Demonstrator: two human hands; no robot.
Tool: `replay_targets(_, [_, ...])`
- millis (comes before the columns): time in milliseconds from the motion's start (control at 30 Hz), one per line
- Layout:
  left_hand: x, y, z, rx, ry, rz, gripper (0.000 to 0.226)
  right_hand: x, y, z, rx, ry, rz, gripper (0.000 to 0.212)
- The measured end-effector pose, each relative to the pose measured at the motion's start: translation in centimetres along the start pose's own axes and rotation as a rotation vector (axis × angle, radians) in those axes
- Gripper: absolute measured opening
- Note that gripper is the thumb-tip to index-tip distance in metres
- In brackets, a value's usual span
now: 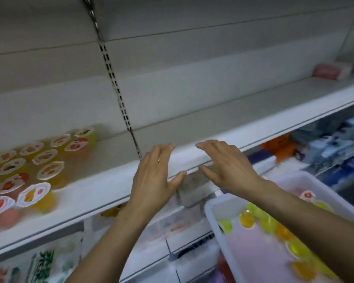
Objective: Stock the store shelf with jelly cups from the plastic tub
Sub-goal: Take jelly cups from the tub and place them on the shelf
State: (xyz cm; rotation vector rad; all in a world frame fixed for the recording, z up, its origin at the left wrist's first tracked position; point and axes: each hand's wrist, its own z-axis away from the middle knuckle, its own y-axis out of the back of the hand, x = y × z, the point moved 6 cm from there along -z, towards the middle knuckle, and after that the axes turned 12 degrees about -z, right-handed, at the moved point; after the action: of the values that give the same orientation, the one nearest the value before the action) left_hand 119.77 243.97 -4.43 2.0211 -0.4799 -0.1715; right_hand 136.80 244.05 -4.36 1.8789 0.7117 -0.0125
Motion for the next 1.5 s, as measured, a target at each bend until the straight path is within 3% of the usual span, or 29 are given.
replay_targets(167, [9.1,-5.9,2.4,-0.169,-0.061,0.117,0.068,8.9,1.9,9.2,-0.084,-0.207,0.029,0.056])
replay_targets(367, [18.4,-11.8,5.7,-0.328,-0.118,0.184,0.064,17.7,1.3,20.9,-0.363,-0.511,0.078,0.056])
replay_targets(500, [20.3,-18.0,7.8,-0.586,0.000,0.251,0.070,20.1,-1.0,25.9,-0.568,-0.568,0.102,0.065])
replay_targets(633, [20.3,-24.2,8.2,-0.786,0.074,0.186,0.083,21.4,-2.9,26.2,-0.559,-0.546,0.171,0.063])
replay_targets(767, [20.6,-28.9,7.1,-0.816,0.156,0.167,0.083,21.9,-4.8,23.8,-0.430,-0.470,0.241,0.051])
replay_targets(867, [21.0,-31.5,6.8,-0.810,0.194,0.150,0.078,23.1,-5.6,23.0,-0.398,-0.516,0.240,0.049])
replay_targets(1000, [21.3,-32.7,6.1,-0.727,0.181,0.124,0.050,24.4,-6.9,23.9,-0.583,-0.521,0.400,0.051])
replay_targets(1100, [21.1,-32.4,6.3,-0.759,0.220,0.144,0.046,24.8,-7.6,24.5,-0.724,-0.481,0.472,0.059])
replay_targets(1233, [20.4,-29.9,7.4,-0.789,0.369,0.266,0.051,25.8,-7.1,25.5,-0.727,-0.600,0.327,0.058])
replay_targets(1367, [19.2,-26.9,9.2,-0.791,0.647,0.629,0.040,26.2,-6.0,25.9,-0.631,-0.791,0.087,0.052])
replay_targets(1433, [18.7,-25.1,9.6,-0.772,0.721,0.806,0.034,25.7,-5.1,25.3,-0.470,-0.924,-0.129,0.030])
replay_targets(1500, [18.1,-23.0,9.7,-0.757,0.796,0.956,0.033,24.1,-4.4,24.2,-0.262,-1.065,-0.497,0.016])
